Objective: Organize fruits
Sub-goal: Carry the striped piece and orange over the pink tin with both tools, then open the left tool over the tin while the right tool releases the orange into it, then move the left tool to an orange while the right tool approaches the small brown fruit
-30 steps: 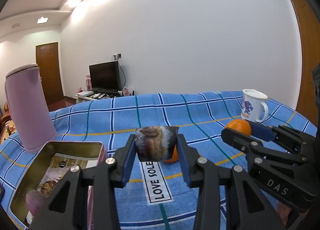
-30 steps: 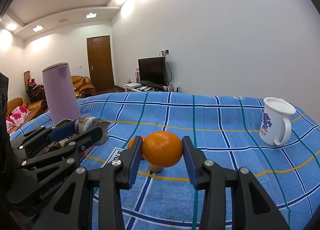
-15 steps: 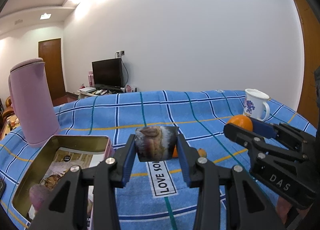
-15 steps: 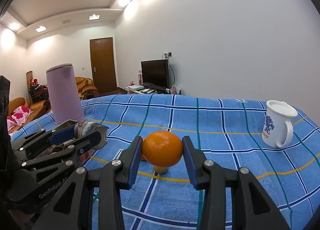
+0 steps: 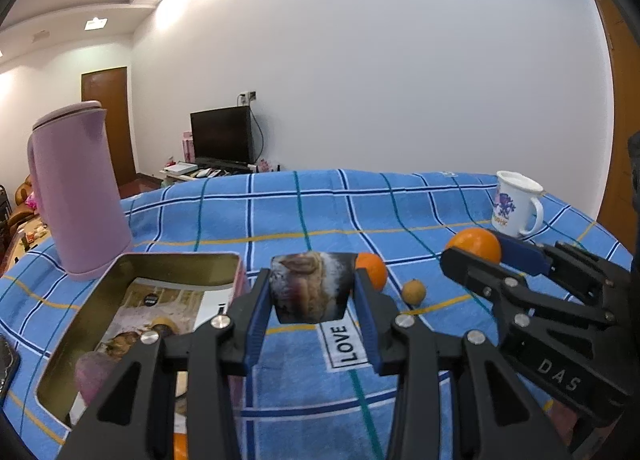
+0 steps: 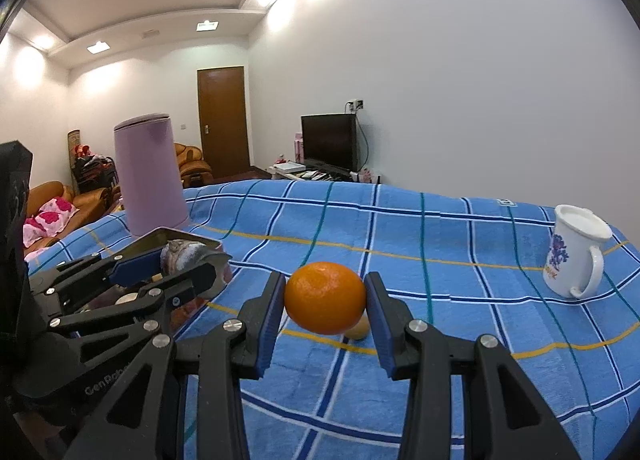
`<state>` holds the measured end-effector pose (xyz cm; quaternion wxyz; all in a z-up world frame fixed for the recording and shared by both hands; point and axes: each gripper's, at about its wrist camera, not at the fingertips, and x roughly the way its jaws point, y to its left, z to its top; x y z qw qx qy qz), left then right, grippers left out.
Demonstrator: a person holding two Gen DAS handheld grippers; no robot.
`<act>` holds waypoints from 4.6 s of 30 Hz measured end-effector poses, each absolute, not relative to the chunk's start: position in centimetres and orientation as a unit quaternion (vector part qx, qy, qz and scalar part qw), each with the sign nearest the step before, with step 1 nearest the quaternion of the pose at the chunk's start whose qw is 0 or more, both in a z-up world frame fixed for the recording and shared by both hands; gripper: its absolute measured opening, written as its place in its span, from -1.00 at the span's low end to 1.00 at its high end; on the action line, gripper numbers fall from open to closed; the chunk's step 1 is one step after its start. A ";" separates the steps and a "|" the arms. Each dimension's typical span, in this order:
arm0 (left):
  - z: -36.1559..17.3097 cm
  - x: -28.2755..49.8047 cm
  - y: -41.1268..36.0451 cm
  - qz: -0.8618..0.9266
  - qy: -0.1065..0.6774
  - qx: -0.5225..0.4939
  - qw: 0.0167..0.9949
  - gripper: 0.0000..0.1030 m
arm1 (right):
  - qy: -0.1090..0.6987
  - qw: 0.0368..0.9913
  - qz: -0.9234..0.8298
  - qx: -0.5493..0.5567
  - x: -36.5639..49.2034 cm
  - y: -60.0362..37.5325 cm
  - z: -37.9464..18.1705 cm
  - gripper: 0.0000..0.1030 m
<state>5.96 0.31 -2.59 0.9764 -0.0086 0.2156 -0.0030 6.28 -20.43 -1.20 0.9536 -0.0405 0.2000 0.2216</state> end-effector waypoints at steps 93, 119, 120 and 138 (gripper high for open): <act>-3.7 1.6 14.2 0.134 0.258 -0.042 0.956 -0.19 | 0.256 0.876 0.396 -0.101 3.5 -4.5 -2.9 -0.17; -3.5 0.8 13.9 0.120 0.255 -0.056 0.958 0.44 | 0.273 0.874 0.396 -0.073 4.3 -6.5 -2.9 0.23; -3.4 0.8 13.7 0.119 0.255 -0.054 0.958 0.46 | 0.271 0.875 0.393 -0.074 4.2 -6.7 -2.8 0.24; -0.4 5.0 5.3 0.044 0.263 -0.026 0.963 0.75 | 0.318 0.924 0.201 -0.064 11.1 -21.1 -1.3 0.24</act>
